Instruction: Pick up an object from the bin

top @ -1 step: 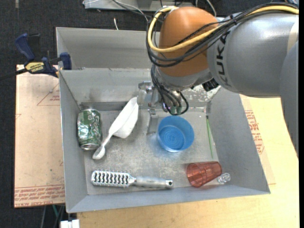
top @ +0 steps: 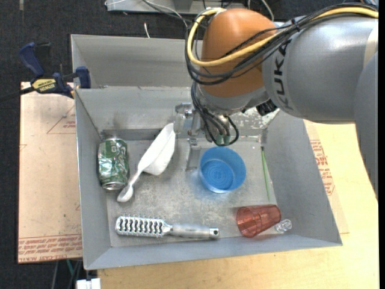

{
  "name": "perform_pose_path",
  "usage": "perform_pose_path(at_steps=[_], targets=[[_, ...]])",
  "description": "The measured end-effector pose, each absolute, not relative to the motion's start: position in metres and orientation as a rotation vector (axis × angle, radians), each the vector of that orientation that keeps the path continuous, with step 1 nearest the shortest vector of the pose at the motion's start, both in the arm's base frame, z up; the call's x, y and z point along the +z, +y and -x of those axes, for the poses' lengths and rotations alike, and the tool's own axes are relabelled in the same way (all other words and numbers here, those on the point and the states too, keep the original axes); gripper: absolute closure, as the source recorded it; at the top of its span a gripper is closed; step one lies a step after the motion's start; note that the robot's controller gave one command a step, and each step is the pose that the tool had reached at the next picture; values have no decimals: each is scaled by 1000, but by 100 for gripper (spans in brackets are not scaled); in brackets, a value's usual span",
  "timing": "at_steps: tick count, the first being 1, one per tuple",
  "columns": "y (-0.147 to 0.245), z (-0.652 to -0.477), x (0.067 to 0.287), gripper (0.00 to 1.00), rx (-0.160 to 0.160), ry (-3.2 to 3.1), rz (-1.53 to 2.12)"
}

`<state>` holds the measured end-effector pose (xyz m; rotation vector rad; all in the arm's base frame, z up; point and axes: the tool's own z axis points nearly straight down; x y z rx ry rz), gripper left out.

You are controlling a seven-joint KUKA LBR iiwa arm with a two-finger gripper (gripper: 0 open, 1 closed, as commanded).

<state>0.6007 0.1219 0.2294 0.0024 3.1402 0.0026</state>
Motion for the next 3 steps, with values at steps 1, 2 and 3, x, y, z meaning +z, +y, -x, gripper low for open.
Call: perform_pose_path(at_steps=[1,2,3], targets=[[124,-601,170,0,4,3134,55],[128,-609,134,0,4,3123,149],[145,-623,164,0,3,3132,207]])
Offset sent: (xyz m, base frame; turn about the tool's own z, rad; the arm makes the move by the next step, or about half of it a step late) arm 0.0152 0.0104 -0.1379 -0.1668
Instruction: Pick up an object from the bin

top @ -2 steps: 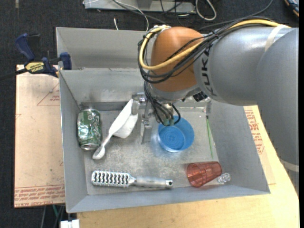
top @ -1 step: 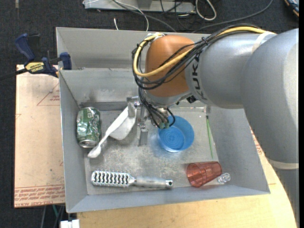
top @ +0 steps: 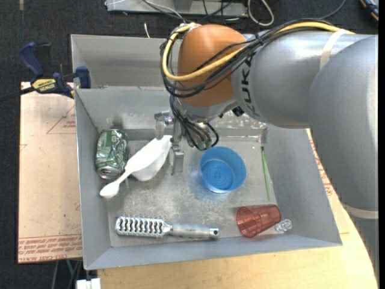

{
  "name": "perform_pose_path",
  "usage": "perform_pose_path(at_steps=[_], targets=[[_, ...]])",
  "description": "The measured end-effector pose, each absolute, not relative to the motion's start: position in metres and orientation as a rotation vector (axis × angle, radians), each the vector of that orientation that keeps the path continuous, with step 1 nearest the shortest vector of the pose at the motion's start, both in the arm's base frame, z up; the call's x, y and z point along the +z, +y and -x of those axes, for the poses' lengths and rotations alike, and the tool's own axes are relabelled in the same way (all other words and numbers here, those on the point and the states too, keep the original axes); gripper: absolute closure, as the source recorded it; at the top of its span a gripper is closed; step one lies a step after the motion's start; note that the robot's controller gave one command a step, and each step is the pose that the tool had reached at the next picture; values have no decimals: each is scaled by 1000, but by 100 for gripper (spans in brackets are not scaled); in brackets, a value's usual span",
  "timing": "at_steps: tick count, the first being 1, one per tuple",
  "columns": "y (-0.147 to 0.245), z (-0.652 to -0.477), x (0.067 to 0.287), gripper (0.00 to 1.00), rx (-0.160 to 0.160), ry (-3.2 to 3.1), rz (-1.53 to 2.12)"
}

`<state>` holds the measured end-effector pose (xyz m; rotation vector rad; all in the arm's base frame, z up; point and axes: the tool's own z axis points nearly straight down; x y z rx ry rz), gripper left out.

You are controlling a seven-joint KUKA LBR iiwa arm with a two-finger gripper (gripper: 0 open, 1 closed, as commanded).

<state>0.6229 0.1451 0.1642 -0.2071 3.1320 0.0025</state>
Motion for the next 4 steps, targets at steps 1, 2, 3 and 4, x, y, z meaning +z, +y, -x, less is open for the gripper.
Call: perform_pose_path(at_steps=[1,2,3,4], targets=[[157,-631,182,0,7,3108,219],[137,-625,182,0,3,3110,423],[131,-623,212,0,6,3089,426],[144,-634,179,0,4,3075,476]])
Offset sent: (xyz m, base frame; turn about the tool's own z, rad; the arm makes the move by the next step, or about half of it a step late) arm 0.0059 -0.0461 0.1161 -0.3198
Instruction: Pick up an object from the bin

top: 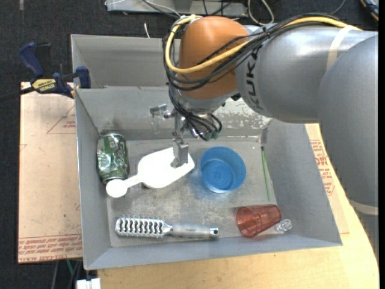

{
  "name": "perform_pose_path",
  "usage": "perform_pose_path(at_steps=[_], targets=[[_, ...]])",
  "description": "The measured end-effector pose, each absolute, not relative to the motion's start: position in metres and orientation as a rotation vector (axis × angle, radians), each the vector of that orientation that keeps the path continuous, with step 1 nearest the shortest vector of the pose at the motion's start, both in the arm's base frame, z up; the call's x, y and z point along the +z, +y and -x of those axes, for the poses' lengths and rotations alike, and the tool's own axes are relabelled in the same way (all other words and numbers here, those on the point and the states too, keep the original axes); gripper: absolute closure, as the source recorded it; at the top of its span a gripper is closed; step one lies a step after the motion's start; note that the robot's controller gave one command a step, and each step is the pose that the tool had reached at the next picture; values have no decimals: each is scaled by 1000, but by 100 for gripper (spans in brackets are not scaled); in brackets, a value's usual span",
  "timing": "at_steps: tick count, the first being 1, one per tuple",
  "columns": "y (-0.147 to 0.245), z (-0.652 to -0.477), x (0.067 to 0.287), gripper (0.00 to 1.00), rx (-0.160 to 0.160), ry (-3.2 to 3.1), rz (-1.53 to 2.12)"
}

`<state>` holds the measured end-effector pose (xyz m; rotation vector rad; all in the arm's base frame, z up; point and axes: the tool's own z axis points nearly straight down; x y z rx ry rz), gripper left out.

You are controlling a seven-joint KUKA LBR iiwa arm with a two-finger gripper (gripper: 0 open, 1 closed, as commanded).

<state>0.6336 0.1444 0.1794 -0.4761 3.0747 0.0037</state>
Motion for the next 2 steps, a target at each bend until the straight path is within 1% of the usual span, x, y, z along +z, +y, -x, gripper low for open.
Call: perform_pose_path(at_steps=[1,2], targets=[[114,-646,177,0,5,3047,684],[114,-652,189,0,-8,3026,686]])
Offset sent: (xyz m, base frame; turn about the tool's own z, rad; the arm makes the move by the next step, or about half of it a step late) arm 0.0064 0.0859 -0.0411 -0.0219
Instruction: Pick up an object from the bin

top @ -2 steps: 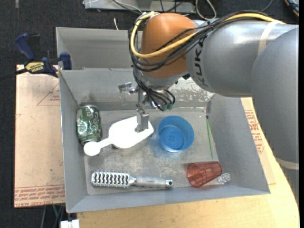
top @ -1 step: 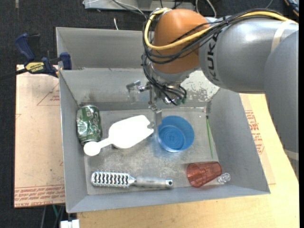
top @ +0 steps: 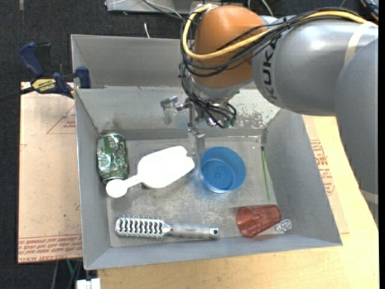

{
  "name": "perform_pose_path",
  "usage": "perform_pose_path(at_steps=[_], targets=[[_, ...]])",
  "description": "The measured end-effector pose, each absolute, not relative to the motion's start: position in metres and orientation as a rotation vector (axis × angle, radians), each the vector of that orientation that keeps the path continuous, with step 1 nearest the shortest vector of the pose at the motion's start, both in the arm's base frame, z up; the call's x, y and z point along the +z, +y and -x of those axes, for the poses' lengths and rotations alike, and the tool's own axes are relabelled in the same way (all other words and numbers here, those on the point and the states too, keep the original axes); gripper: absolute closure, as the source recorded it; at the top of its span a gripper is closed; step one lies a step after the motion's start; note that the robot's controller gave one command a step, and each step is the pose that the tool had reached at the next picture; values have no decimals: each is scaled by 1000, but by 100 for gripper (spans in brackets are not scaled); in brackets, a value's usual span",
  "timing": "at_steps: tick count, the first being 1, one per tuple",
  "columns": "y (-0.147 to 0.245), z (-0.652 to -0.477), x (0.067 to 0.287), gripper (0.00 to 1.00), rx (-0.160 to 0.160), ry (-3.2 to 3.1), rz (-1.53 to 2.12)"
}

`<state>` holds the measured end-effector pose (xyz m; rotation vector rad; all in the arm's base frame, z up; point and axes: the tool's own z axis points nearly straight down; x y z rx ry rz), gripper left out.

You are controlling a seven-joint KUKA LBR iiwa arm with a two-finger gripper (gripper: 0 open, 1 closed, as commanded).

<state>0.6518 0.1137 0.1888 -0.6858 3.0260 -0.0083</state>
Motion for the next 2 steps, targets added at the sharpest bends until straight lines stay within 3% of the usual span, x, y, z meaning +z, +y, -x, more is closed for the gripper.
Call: perform_pose_path(at_steps=[1,2], targets=[[148,-649,173,0,5,3007,788],[193,-638,179,0,-1,2985,854]])
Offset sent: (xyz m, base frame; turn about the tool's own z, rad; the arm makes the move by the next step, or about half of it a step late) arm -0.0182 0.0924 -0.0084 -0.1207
